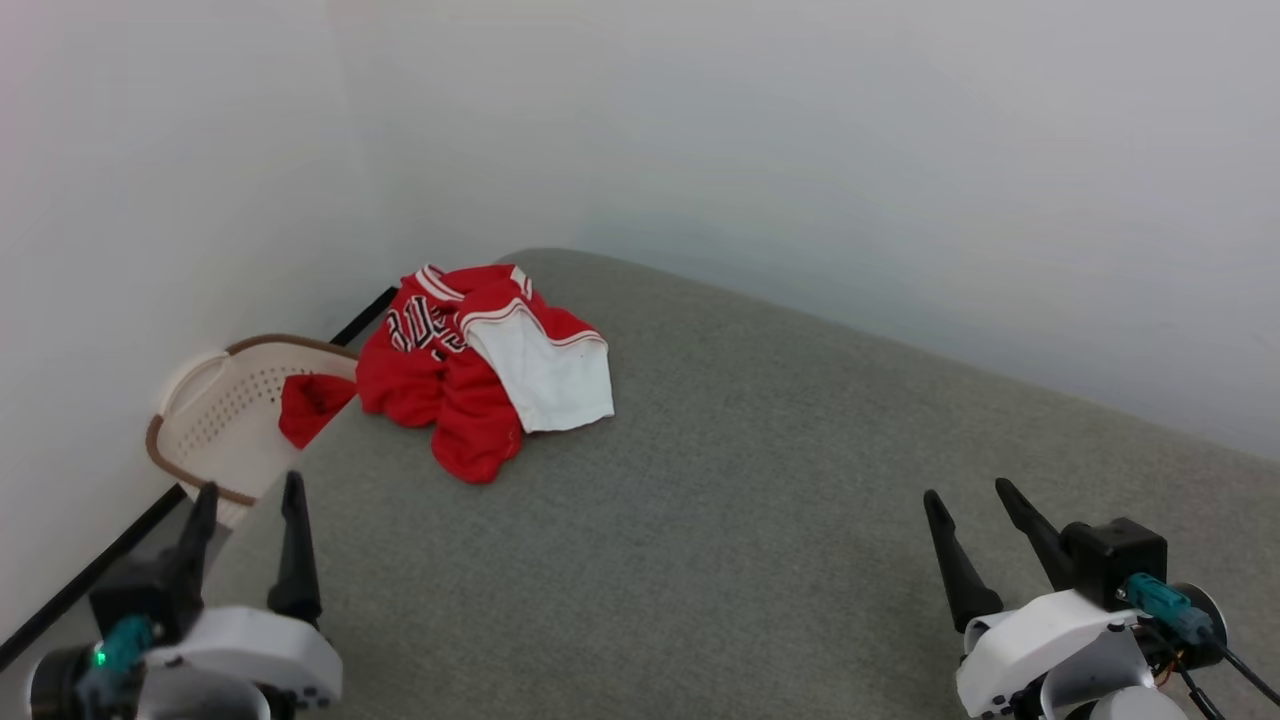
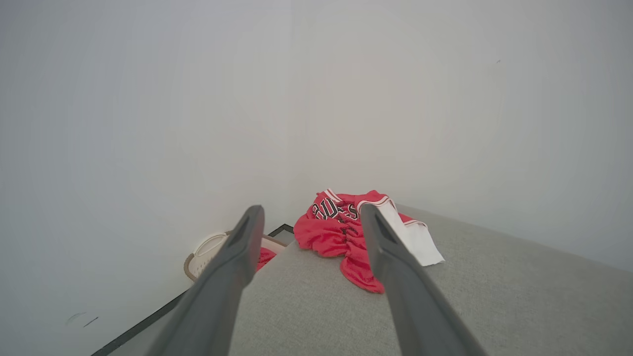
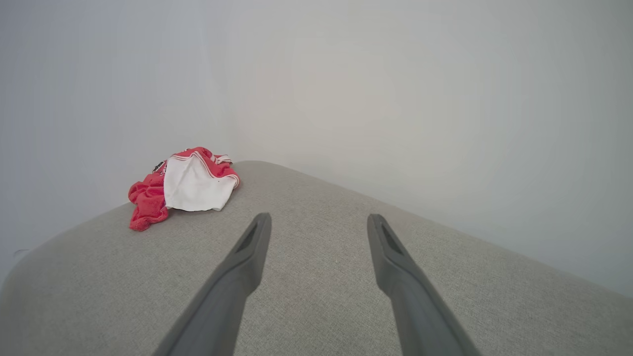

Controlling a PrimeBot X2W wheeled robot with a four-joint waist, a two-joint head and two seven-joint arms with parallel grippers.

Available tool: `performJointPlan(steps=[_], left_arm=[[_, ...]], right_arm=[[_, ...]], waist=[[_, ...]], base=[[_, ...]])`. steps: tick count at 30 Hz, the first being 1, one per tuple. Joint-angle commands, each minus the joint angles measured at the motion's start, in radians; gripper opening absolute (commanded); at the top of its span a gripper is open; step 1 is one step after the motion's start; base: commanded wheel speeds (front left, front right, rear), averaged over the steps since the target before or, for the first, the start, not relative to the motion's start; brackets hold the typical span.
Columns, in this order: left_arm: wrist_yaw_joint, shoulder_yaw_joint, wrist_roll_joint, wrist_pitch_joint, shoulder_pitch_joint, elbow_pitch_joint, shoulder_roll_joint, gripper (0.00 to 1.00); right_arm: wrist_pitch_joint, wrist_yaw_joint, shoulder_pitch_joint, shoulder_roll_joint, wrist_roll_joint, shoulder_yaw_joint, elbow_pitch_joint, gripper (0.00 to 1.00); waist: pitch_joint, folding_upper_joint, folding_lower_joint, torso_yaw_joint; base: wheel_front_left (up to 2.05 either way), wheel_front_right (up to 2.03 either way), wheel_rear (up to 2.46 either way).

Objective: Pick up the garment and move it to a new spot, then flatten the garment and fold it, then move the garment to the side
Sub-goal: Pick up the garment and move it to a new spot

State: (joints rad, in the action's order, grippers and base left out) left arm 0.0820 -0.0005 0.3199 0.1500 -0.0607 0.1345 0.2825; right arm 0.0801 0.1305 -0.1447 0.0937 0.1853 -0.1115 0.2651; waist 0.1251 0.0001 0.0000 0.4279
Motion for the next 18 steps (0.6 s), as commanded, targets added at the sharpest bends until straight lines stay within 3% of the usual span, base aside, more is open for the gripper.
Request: performJointPlan(steps=[1,10,18], left_arm=[[-0.006,0.001,0.007,-0.006,-0.018,0.001,0.005,1.00],[-0.109,-0.045,0.068,-0.145,-0.182,0.079,0.048,1.00],[-0.181,-0.091,0.132,-0.329,-0.409,0.229,0.094,1.00]], right_arm=[[0.006,0.000,-0.009,0.006,0.014,-0.003,0.005,1.00],[-0.002,0.000,0.048,0.024,0.001,0.039,-0.005,1.00],[-0.059,0.000,0.129,0.039,-0.031,0.091,-0.124,1.00]], waist=[[-0.007,-0.0001,0.0000,0.007],[-0.015,-0.0001,0.0000,0.011],[-0.067,-0.0001,0.0000,-0.030]], base=[[0.00,0.00,0.00],[0.00,0.00,0.00],[0.00,0.00,0.00]])
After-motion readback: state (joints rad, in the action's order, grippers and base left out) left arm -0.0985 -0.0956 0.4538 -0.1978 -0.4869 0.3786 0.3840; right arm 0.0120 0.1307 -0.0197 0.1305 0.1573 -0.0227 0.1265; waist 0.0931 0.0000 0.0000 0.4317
